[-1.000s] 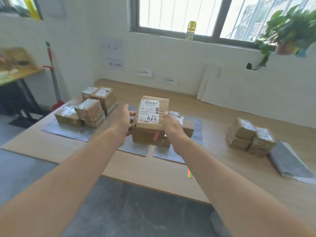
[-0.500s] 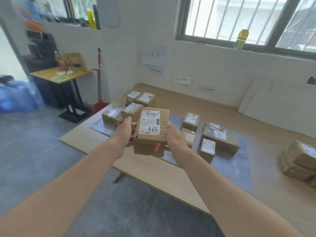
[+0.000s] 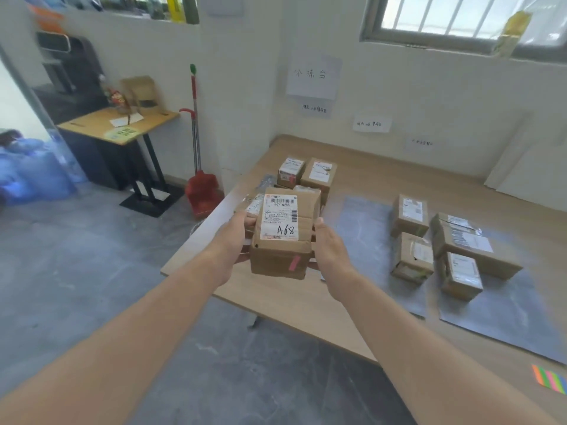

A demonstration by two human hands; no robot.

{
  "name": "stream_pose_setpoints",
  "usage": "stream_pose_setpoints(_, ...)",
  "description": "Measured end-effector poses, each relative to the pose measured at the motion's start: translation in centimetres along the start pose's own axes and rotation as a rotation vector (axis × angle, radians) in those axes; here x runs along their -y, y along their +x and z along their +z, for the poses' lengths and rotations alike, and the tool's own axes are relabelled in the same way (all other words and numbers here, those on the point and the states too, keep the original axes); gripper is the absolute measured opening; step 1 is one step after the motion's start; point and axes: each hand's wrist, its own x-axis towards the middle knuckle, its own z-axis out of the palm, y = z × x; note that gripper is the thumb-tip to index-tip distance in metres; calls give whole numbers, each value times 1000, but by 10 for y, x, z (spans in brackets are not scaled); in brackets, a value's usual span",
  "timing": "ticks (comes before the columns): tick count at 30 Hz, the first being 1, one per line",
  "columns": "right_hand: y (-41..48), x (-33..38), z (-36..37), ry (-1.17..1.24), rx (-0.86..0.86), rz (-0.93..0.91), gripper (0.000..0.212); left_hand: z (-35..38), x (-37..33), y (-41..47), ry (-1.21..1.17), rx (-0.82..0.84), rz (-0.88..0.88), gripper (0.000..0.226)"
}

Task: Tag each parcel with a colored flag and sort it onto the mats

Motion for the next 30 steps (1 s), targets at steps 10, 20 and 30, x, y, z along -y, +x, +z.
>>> stream_pose_setpoints(10,103,11,82,-31,5,74,46,-54,-16,114,-4,-23,-70,37)
stream_pose_setpoints(20,226,36,119,-75,109,142,55,-56,-30,259,33,-6,-140,40)
stream_pose_setpoints(30,321,23,146,-190,116,244,63,-26,-43,359,16,66,-231,32)
